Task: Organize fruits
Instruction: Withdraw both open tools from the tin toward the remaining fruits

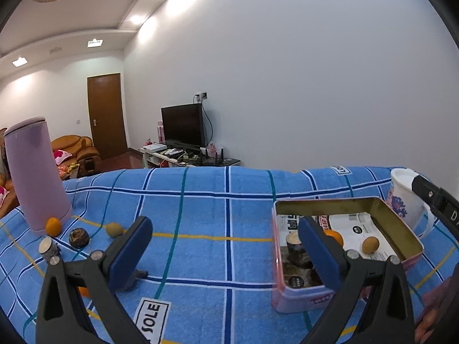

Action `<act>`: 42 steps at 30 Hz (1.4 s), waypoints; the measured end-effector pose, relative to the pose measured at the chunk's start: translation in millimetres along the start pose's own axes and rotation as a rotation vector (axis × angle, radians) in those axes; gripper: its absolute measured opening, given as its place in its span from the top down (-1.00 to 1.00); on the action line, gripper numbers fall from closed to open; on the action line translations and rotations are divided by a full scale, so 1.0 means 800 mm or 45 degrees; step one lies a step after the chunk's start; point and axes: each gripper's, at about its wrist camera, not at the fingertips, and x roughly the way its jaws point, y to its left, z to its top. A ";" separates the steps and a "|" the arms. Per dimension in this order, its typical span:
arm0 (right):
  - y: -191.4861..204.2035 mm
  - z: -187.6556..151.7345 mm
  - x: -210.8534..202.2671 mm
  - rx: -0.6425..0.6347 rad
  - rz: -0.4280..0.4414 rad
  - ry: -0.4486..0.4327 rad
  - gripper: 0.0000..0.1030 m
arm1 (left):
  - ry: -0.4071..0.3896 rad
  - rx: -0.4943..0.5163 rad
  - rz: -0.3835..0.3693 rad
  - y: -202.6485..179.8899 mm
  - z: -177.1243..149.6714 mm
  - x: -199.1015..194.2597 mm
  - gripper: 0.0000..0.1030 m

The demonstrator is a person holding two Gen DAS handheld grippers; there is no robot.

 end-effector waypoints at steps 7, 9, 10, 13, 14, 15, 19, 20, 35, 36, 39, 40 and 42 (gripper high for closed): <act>0.002 -0.013 -0.035 0.032 0.004 0.011 -0.51 | -0.021 -0.018 -0.015 0.019 -0.006 -0.021 -1.00; 0.007 -0.018 -0.051 0.012 0.010 0.007 -0.51 | -0.021 -0.022 -0.029 0.027 -0.010 -0.030 -1.00; 0.009 -0.020 -0.056 0.007 0.008 0.006 -0.51 | -0.021 -0.024 -0.035 0.032 -0.013 -0.035 -1.00; 0.017 -0.025 -0.070 -0.010 0.014 0.017 -0.51 | -0.024 -0.028 -0.051 0.046 -0.017 -0.047 -1.00; 0.019 -0.027 -0.072 -0.017 0.018 0.020 -0.51 | -0.028 -0.030 -0.047 0.050 -0.018 -0.051 -1.00; 0.025 -0.028 -0.074 -0.037 0.025 0.022 -0.51 | -0.027 -0.030 -0.044 0.056 -0.020 -0.053 -1.00; 0.058 -0.034 -0.076 -0.156 0.042 0.030 -0.51 | 0.015 0.006 -0.025 0.069 -0.021 -0.050 -1.00; 0.067 -0.036 -0.075 -0.176 0.050 0.039 -0.51 | 0.018 0.015 -0.019 0.072 -0.021 -0.049 -1.00; 0.191 -0.067 -0.038 -0.287 0.311 0.209 -0.51 | 0.235 0.022 0.063 0.193 -0.022 -0.011 -1.00; 0.200 -0.071 -0.036 -0.300 0.328 0.228 -0.51 | 0.268 0.014 0.062 0.203 -0.023 -0.006 -1.00; 0.219 -0.080 -0.025 -0.313 0.366 0.275 -0.51 | 0.344 0.002 0.080 0.224 -0.027 0.008 -1.00; 0.226 -0.083 -0.022 -0.319 0.366 0.291 -0.51 | 0.357 0.000 0.082 0.228 -0.028 0.012 -1.00; 0.235 -0.087 -0.019 -0.327 0.377 0.295 -0.51 | 0.383 0.009 0.077 0.231 -0.031 0.018 -1.00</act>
